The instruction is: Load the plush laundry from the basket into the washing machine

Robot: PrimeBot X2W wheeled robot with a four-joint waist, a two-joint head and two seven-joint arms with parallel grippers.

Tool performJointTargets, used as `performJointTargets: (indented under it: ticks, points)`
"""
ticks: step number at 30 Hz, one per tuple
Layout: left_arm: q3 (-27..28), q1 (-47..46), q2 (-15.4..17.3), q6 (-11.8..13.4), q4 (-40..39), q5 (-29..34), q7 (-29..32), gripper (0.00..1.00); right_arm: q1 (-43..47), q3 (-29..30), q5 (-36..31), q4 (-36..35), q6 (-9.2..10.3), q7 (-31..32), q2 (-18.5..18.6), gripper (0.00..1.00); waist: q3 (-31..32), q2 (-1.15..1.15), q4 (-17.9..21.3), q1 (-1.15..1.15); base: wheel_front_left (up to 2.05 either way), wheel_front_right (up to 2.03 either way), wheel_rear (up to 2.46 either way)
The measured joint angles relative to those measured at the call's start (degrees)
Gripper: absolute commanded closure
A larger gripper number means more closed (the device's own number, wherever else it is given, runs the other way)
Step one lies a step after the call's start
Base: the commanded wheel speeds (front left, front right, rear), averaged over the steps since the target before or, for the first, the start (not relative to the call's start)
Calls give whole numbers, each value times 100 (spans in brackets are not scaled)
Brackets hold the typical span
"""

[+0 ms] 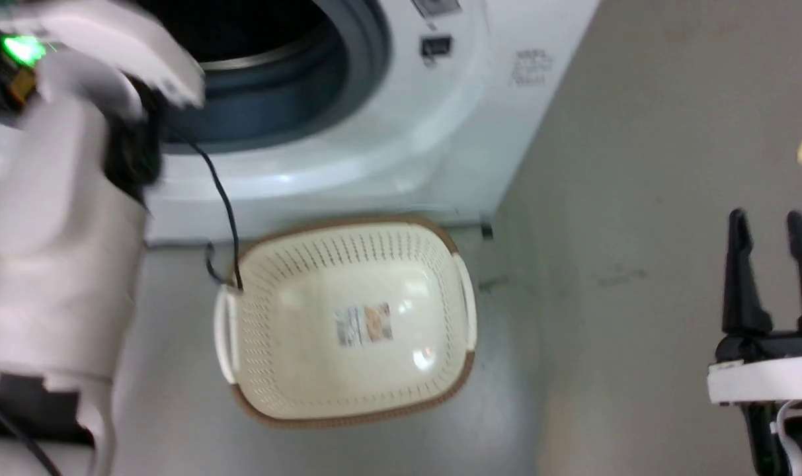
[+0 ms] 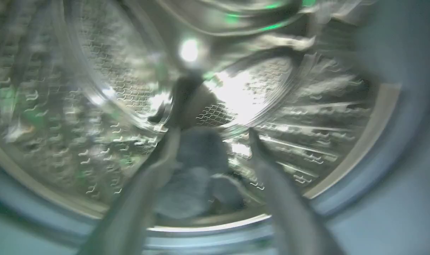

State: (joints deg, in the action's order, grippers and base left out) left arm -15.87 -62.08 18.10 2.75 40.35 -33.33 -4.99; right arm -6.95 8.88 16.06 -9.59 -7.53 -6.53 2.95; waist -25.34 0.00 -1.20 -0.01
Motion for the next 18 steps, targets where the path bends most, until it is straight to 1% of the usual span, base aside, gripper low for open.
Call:
performJointTargets:
  ticks: [5,6,13,16,18]
  points:
    - [-23,647,-105,-14,-349,-82,-260,0,165,-87,0,178,0,47,-1,0,596,0,-206,-1,0,0,0]
    - [-90,1106,-130,48,-593,-88,-300,0,229,-143,15,267,0,42,-2,0,937,0,-304,-2,0,0,0]
    - [-275,2176,-253,312,-1394,-98,-253,0,441,-211,82,434,0,36,-2,0,1602,0,-466,-1,0,0,0]
    - [-339,2614,-220,438,-1723,-94,-182,0,477,-249,126,497,0,30,-2,0,1815,0,-494,0,0,0,0]
    - [-398,2999,-125,576,-2054,-25,-149,0,558,-271,166,554,0,0,-2,0,1992,0,-502,0,0,0,0]
